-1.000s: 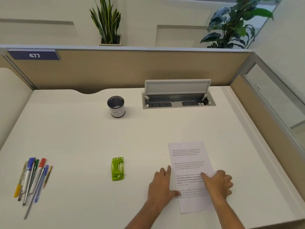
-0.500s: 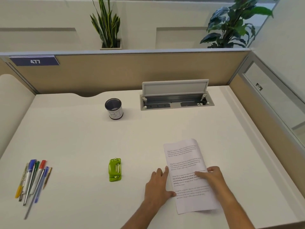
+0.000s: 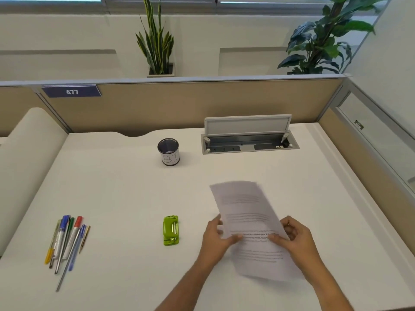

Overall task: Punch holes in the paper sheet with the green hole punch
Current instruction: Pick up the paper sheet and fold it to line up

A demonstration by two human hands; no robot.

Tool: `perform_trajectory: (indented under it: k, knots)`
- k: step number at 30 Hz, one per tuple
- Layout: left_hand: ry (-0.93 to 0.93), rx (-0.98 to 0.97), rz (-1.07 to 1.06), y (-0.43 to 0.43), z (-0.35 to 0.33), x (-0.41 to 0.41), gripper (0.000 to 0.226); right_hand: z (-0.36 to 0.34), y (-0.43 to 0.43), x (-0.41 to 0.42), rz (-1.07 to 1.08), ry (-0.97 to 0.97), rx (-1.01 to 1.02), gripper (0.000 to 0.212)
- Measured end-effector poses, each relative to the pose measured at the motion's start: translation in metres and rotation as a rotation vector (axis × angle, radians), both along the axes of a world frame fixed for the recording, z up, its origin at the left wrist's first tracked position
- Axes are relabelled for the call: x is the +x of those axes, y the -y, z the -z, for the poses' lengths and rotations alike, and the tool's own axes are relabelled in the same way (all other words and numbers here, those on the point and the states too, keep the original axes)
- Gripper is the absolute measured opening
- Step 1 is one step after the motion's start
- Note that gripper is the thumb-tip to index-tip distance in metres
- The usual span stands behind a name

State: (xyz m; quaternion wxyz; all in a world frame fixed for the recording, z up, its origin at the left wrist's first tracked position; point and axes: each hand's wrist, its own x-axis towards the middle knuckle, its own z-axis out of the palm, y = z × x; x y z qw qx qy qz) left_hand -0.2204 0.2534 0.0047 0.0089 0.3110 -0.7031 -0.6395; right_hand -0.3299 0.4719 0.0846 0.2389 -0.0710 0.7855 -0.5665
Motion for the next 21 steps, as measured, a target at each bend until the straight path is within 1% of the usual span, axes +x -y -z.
perform_trajectory:
  k: [2, 3, 4, 6, 8, 11, 12, 14, 15, 17, 18, 21]
  knots:
    - [-0.121, 0.224, -0.06, 0.016, -0.023, 0.003, 0.062, -0.004, 0.009, 0.009, 0.064, 0.026, -0.108, 0.032]
    - [-0.17, 0.277, -0.065, 0.023, -0.037, 0.006, 0.05, -0.006, 0.014, 0.013, 0.088, 0.046, -0.148, 0.039]
    - [-0.208, 0.302, -0.064, 0.029, -0.05, 0.008, 0.039, -0.009, 0.02, 0.017, 0.101, 0.058, -0.175, 0.045]
    - [-0.254, 0.31, -0.064, 0.039, -0.074, 0.012, 0.026, -0.015, 0.031, 0.023, 0.105, 0.057, -0.209, 0.043]
    - [-0.283, 0.275, -0.075, 0.045, -0.092, 0.014, 0.021, -0.019, 0.039, 0.025, 0.116, 0.031, -0.246, 0.036]
    - [-0.324, 0.185, -0.061, 0.05, -0.107, 0.014, 0.023, -0.026, 0.051, 0.025, 0.174, -0.018, -0.28, 0.031]
    - [-0.333, 0.155, -0.041, 0.051, -0.108, 0.014, 0.023, -0.029, 0.054, 0.025, 0.177, -0.027, -0.295, 0.027]
    - [-0.346, 0.115, 0.017, 0.05, -0.106, 0.018, 0.022, -0.031, 0.059, 0.028, 0.108, -0.021, -0.333, 0.012]
    - [-0.343, 0.093, 0.033, 0.049, -0.103, 0.021, 0.019, -0.027, 0.061, 0.03, 0.075, -0.017, -0.331, 0.009]
    - [-0.304, 0.03, 0.033, 0.047, -0.092, 0.029, 0.012, -0.011, 0.064, 0.035, 0.103, -0.012, -0.264, 0.015]
    - [-0.275, 0.013, 0.028, 0.046, -0.085, 0.031, 0.014, -0.002, 0.066, 0.038, 0.133, 0.01, -0.235, 0.017]
    - [-0.219, 0.028, -0.002, 0.036, -0.067, 0.036, 0.014, 0.024, 0.067, 0.046, 0.176, 0.108, -0.197, 0.015]
